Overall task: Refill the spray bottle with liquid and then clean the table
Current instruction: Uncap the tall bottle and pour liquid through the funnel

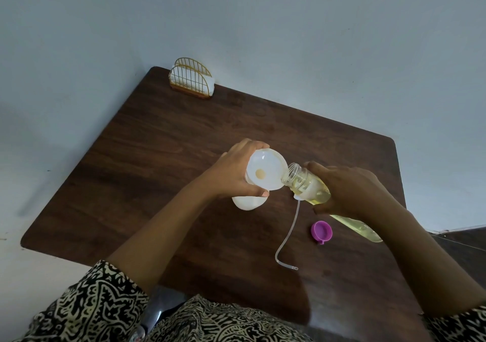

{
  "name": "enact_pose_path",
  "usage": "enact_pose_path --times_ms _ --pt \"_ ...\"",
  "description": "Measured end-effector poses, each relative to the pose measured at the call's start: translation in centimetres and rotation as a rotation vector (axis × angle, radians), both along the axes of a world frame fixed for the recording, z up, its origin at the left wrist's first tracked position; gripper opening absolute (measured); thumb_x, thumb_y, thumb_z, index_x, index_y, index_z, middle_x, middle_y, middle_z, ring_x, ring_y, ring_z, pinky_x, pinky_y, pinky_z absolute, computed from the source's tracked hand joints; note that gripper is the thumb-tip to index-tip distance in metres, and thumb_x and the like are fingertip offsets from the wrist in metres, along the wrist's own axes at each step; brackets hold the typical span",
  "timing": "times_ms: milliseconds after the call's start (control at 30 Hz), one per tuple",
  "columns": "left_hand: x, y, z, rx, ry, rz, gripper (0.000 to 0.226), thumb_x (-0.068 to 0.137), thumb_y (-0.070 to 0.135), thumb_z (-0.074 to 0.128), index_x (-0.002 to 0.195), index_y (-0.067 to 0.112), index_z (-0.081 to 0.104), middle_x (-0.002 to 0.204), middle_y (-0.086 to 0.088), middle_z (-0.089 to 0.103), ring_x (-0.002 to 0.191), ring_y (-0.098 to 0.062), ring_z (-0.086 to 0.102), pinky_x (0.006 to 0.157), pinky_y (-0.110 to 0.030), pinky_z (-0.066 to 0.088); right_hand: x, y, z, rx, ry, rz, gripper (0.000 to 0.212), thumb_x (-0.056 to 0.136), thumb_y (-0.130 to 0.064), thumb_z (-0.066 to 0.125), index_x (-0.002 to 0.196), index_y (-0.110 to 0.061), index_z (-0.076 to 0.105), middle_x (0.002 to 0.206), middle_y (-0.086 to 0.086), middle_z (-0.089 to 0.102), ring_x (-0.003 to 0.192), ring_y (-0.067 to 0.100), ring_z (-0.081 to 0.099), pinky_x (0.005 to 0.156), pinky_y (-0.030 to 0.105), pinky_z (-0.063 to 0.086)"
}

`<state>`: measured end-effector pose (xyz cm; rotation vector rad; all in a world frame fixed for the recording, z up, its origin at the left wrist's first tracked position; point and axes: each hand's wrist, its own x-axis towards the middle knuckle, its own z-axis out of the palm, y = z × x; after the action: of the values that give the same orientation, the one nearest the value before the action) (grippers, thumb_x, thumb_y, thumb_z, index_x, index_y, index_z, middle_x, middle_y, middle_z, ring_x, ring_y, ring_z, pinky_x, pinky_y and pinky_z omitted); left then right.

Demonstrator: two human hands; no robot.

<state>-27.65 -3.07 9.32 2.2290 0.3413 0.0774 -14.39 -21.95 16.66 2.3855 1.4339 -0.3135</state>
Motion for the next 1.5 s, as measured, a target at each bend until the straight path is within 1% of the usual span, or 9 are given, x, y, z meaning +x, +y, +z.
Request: enact_pose_path --times_ms 233,400,500,633,867,1133,1233,1367,1500 --pt "-0.08 0.02 0.03 -0.007 0.001 0.000 0.088 0.064 0.036 0.085 0.137 0.027 0.036 0.138 0.005 0.039 0.123 -0.013 0.039 0.102 -0.048 0.042 -0.03 0.07 0.08 0.010 -0.002 0.004 0.086 0.074 -0.056 0.068 0.142 -0.038 0.018 0.126 -0.010 0.060 0.099 0.015 0.063 0.068 0.024 0.051" --pt "-0.04 0.02 0.08 -0.003 0.004 0.003 0.088 0.064 0.036 0.086 0.137 0.027 0.036 0.139 0.004 0.039 0.123 -0.013 0.039 0.103 -0.047 0.042 -0.11 0.17 0.22 0.001 -0.003 0.000 0.084 0.075 -0.056 0.067 0.141 -0.038 0.019 0.122 -0.011 0.062 0.095 0.014 0.062 0.058 0.019 0.042" --pt "-0.07 0.02 0.05 -0.001 0.001 0.002 0.088 0.064 0.036 0.085 0.137 0.027 0.036 0.138 0.005 0.039 0.123 -0.012 0.039 0.103 -0.048 0.042 -0.07 0.11 0.19 0.012 -0.007 0.006 0.084 0.074 -0.057 0.067 0.141 -0.039 0.019 0.121 -0.011 0.062 0.093 0.013 0.063 0.062 0.021 0.048" --pt "-0.05 0.01 0.02 -0.004 -0.001 0.001 0.088 0.064 0.036 0.085 0.137 0.027 0.037 0.137 0.005 0.040 0.121 -0.012 0.039 0.102 -0.048 0.042 -0.11 0.25 0.32 -0.005 0.007 -0.004 0.085 0.075 -0.055 0.067 0.143 -0.038 0.018 0.124 -0.011 0.060 0.097 0.013 0.061 0.058 0.020 0.039" --pt "0.00 0.04 -0.13 -0.005 -0.004 -0.006 0.088 0.064 0.036 0.086 0.137 0.027 0.036 0.137 0.005 0.039 0.121 -0.011 0.039 0.102 -0.048 0.042 -0.02 0.27 0.15 -0.010 0.007 -0.003 0.085 0.075 -0.055 0.067 0.143 -0.038 0.018 0.123 -0.010 0.061 0.095 0.013 0.062 0.061 0.020 0.044" --pt "0.10 0.11 -0.47 -0.010 -0.003 -0.007 0.089 0.061 0.043 0.082 0.135 0.029 0.036 0.134 0.009 0.039 0.116 -0.008 0.038 0.101 -0.050 0.043 -0.19 0.31 0.31 0.015 0.002 0.011 0.082 0.076 -0.056 0.066 0.142 -0.038 0.020 0.120 -0.011 0.062 0.093 0.012 0.061 0.056 0.019 0.037" --pt "0.06 0.04 -0.39 -0.009 0.000 -0.005 0.091 0.057 0.049 0.077 0.136 0.028 0.036 0.134 0.008 0.040 0.119 -0.010 0.040 0.100 -0.051 0.043 -0.24 0.25 0.30 0.033 0.005 0.012 0.080 0.075 -0.057 0.066 0.139 -0.039 0.022 0.117 -0.011 0.063 0.092 0.013 0.061 0.059 0.021 0.039" --pt "-0.04 0.02 -0.37 -0.009 -0.001 -0.004 0.092 0.056 0.048 0.077 0.136 0.027 0.036 0.134 0.007 0.040 0.119 -0.011 0.040 0.099 -0.052 0.044 -0.27 0.19 0.27 0.049 0.011 0.009 0.080 0.072 -0.058 0.067 0.137 -0.039 0.024 0.117 -0.012 0.063 0.094 0.014 0.061 0.066 0.025 0.050" --pt "0.01 0.02 -0.40 -0.012 0.007 -0.002 0.092 0.056 0.048 0.077 0.136 0.027 0.036 0.134 0.008 0.039 0.118 -0.009 0.038 0.099 -0.051 0.043 -0.35 0.27 0.42 0.039 0.010 0.014 0.079 0.073 -0.057 0.067 0.138 -0.038 0.025 0.117 -0.012 0.063 0.093 0.014 0.061 0.060 0.022 0.042"
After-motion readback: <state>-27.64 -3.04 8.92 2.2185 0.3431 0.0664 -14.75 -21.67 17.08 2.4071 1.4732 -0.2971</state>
